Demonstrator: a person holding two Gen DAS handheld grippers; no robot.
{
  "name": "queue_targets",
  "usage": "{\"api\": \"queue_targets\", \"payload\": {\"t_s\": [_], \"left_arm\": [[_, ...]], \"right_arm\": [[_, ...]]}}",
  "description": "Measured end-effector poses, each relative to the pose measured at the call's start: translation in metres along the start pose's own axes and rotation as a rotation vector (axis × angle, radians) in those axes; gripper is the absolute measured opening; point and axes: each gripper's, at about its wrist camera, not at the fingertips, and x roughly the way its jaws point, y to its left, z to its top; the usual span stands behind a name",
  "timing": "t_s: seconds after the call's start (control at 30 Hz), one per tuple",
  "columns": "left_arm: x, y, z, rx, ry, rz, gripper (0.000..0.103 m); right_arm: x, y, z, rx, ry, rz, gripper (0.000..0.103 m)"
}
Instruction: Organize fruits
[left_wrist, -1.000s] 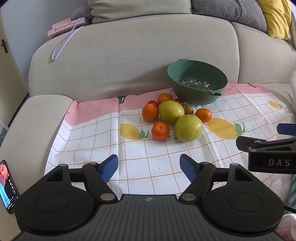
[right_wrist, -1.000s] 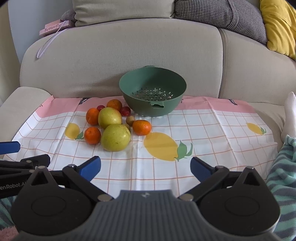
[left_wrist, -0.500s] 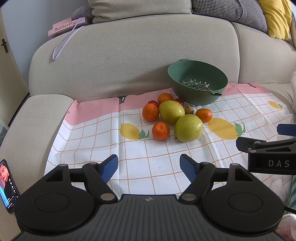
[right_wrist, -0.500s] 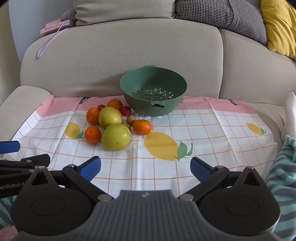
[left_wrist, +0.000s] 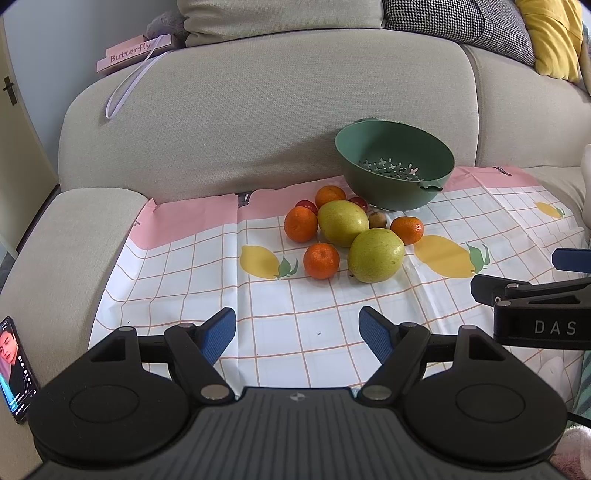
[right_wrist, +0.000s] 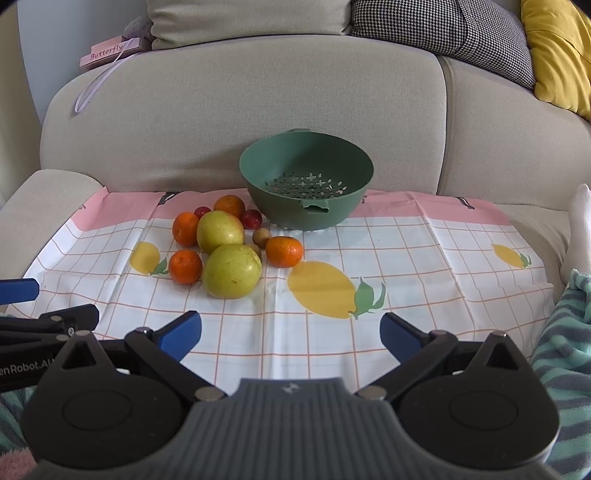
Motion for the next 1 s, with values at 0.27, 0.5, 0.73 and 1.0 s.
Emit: {"api": "queue_targets", "payload": {"t_s": [0.27, 0.5, 0.73, 1.0], "left_arm": [[0.0000, -0.0001, 0.0000, 0.000, 0.000, 0.000, 0.089], [0.0000, -0.0002, -0.0005, 0.000, 0.001, -0.001, 0.089], [0.0000, -0.0002, 0.0015, 0.008, 0.000, -0.002, 0.089], [0.0070, 0.0036, 0.0030, 0.011, -0.008, -0.001, 0.088]], "right_arm": [[0.0010, -0.0011, 0.0001, 0.001, 0.008, 0.001, 0.099], [0.0012, -0.0008, -0.0002, 0.001, 0.011, 0.001, 0.099], [0.0033, -0.0003, -0.0006, -0.002, 0.019, 0.002, 0.099], [0.0097, -0.0003, -0.0001, 0.014, 0.021, 0.035, 0.099]]}}
